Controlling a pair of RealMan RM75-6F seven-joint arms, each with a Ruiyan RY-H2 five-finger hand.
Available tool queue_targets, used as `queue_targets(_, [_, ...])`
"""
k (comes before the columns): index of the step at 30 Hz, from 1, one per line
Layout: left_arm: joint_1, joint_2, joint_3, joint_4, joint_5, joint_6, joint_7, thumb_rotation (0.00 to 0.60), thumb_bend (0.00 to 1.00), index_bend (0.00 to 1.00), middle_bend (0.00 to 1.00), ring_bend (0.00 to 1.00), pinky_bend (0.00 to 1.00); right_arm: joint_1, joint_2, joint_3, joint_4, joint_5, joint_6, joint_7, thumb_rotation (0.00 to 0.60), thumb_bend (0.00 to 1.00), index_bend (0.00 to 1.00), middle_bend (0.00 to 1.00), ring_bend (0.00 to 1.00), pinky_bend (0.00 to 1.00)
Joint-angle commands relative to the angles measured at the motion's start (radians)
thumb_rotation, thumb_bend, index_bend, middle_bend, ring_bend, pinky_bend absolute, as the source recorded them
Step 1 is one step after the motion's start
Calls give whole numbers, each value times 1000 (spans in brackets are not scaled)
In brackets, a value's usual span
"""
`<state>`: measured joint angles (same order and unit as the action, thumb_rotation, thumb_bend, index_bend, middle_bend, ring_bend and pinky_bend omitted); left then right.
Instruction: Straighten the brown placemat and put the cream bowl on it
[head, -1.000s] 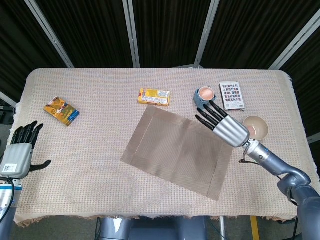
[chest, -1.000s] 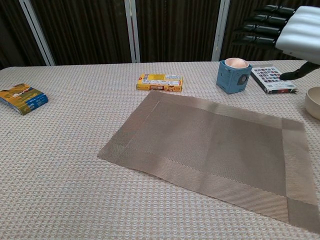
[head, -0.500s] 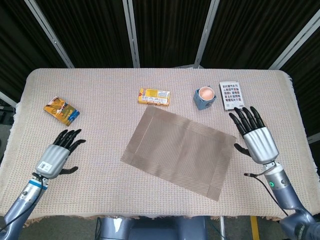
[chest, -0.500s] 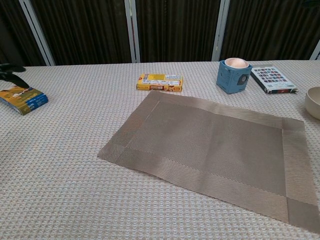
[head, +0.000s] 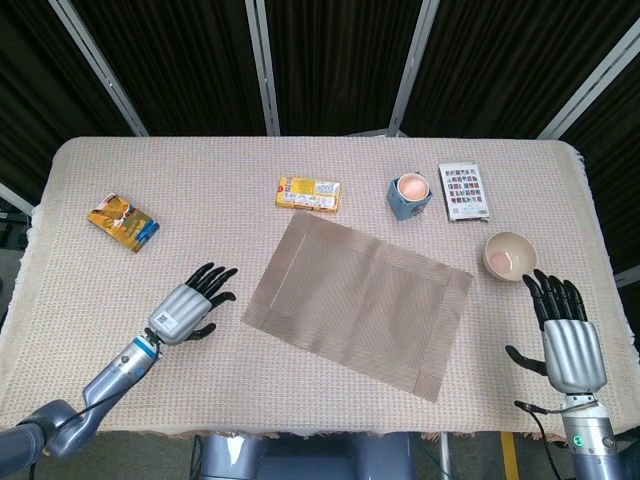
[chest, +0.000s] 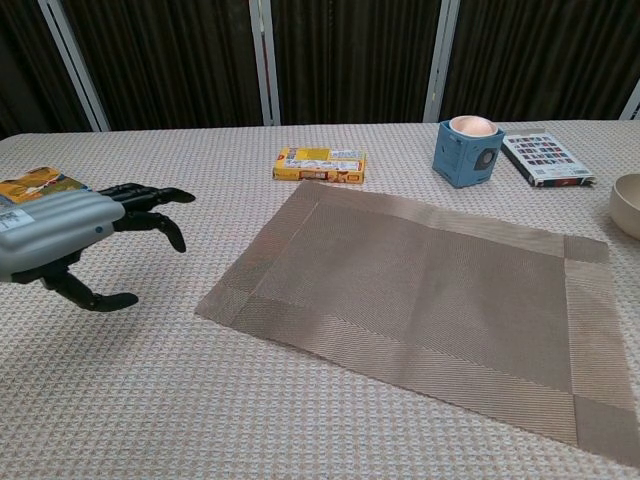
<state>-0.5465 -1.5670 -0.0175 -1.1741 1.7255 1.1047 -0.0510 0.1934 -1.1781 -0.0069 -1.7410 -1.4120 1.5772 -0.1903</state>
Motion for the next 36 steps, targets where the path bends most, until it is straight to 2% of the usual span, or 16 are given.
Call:
queue_targets(1, [-31, -81, 3, 105, 5, -14, -22, 600, 273, 292, 0, 0, 0, -4, -6, 10, 11, 4, -6, -2, 600, 0, 0, 0, 0, 0])
queue_targets(8, [-51, -185, 21, 269, 16, 19, -111, 600, 274, 293, 0, 0, 0, -8, -2, 36, 21, 19, -27, 14, 600, 0, 0, 0, 0, 0])
queue_targets(15, [-65, -250, 37, 368, 18, 42, -168, 600, 273, 292, 0, 0, 0, -13, 3, 59, 24, 29, -42, 33, 600, 0, 0, 0, 0, 0])
queue_targets(25, [-87, -288, 50, 409, 19, 45, -177, 600, 274, 291, 0, 0, 0, -23, 13, 78, 15, 25, -37, 43, 600, 0, 0, 0, 0, 0])
queue_targets(36, [-92, -291, 61, 428, 1, 38, -164, 600, 273, 291, 0, 0, 0, -32, 24, 95, 5, 23, -41, 51, 600, 0, 0, 0, 0, 0])
